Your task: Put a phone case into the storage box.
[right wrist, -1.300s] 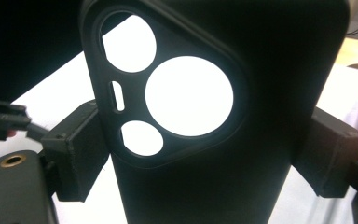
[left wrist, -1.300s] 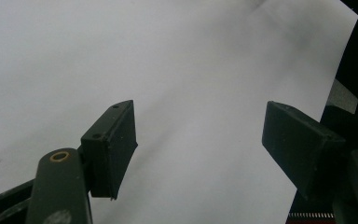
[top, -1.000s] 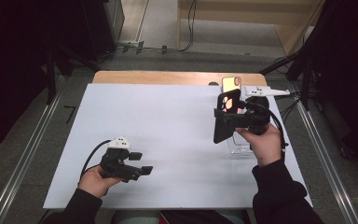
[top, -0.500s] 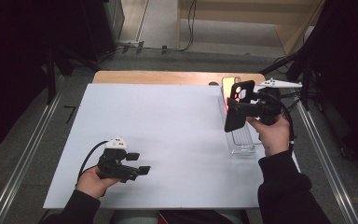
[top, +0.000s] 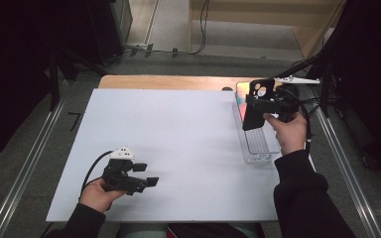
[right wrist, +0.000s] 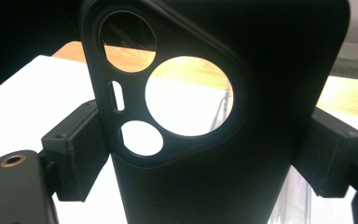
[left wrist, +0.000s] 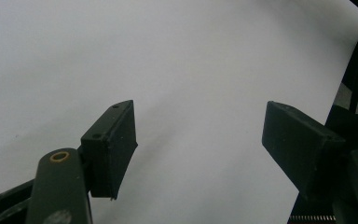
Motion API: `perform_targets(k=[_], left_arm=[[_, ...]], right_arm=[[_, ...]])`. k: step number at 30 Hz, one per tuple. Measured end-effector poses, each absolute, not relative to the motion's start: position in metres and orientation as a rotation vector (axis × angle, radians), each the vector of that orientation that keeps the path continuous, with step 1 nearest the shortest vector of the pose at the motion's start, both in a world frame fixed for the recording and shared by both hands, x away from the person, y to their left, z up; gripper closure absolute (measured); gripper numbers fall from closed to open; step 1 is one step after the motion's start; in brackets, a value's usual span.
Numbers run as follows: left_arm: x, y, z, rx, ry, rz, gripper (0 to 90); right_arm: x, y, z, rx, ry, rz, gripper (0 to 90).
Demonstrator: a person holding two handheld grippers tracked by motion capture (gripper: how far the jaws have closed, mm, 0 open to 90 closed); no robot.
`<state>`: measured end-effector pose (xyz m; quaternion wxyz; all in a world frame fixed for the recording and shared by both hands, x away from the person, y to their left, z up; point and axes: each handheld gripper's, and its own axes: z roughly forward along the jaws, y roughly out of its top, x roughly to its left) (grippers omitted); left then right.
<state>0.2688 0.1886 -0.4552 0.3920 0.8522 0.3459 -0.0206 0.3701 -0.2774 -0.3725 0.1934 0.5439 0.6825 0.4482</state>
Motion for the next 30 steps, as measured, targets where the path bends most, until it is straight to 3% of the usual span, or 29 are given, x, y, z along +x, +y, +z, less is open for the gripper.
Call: perform_targets(k=[30], left_arm=[[0.271, 0.189, -0.459, 2.161, 0.884, -0.052, 26.4]], right_arm=[[0.427, -0.28, -0.425, 1.63, 1.845, 1.112, 12.3]])
